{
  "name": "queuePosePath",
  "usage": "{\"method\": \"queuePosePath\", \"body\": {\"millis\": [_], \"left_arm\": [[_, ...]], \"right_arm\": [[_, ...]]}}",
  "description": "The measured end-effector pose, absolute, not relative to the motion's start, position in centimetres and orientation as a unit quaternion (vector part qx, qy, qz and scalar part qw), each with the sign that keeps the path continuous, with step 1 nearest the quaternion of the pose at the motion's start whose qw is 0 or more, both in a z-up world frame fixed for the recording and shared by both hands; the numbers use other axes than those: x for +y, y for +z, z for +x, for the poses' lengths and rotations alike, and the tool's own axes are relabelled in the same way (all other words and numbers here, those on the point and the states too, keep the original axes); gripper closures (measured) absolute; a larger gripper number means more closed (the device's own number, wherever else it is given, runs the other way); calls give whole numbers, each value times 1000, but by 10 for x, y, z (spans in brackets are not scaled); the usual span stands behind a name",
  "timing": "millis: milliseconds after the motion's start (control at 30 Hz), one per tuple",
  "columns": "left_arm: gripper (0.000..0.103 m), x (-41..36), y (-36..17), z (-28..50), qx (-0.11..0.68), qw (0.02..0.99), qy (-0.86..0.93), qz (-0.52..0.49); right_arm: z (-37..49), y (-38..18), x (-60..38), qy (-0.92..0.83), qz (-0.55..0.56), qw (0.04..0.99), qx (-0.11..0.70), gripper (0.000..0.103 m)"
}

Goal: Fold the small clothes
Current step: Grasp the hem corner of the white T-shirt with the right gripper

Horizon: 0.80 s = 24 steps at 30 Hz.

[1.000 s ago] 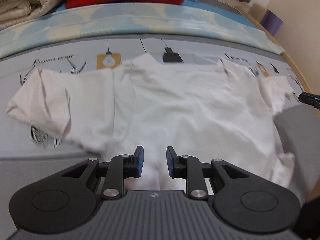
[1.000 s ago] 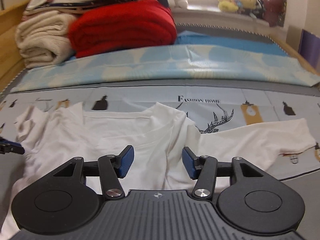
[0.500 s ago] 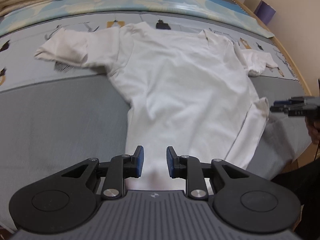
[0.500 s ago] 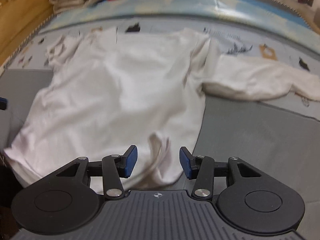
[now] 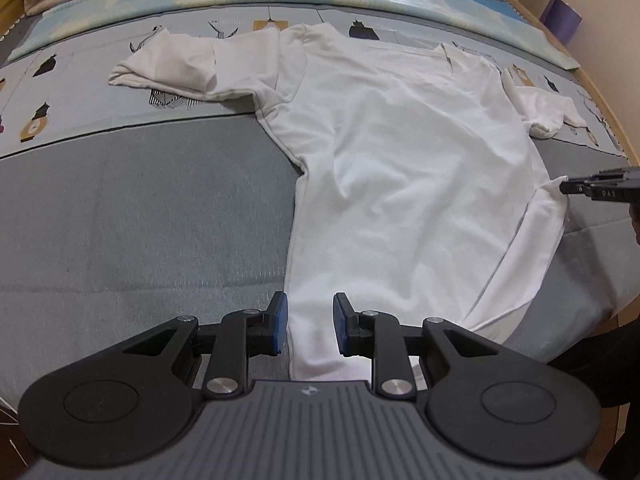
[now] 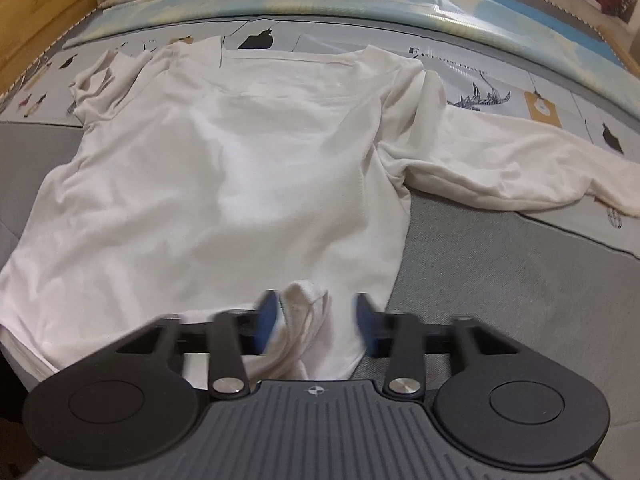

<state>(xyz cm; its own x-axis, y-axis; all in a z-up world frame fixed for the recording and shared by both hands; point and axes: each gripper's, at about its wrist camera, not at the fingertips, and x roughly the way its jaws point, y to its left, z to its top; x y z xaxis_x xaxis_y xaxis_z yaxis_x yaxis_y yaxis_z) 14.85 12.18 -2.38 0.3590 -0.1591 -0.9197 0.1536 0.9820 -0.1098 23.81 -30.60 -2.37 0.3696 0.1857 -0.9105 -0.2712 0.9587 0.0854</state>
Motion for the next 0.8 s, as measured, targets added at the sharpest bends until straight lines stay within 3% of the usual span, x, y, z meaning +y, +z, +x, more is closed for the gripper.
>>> {"method": "queuePosePath", "body": {"millis": [67,467,533,667,800], "left_arm": [[76,121,-23,151,558,825,-95,-1],[74,109,-24,153,555,824,-111,16],[74,109,-26,152,558,822,-110,20],[74,107,-31,151,566,817,-110,28],[67,102,-36,152,574,811,-108,38]], "right_arm": [[236,-22,-309,148,-37,824,545,95],[180,-3,-335,270,-16,792,547,97],[166,-5,-342,301,-12,771,562,103],[134,-18,-351,342,-38,720,602,103],[135,-11,-373,310,-4,752,582,97]]}}
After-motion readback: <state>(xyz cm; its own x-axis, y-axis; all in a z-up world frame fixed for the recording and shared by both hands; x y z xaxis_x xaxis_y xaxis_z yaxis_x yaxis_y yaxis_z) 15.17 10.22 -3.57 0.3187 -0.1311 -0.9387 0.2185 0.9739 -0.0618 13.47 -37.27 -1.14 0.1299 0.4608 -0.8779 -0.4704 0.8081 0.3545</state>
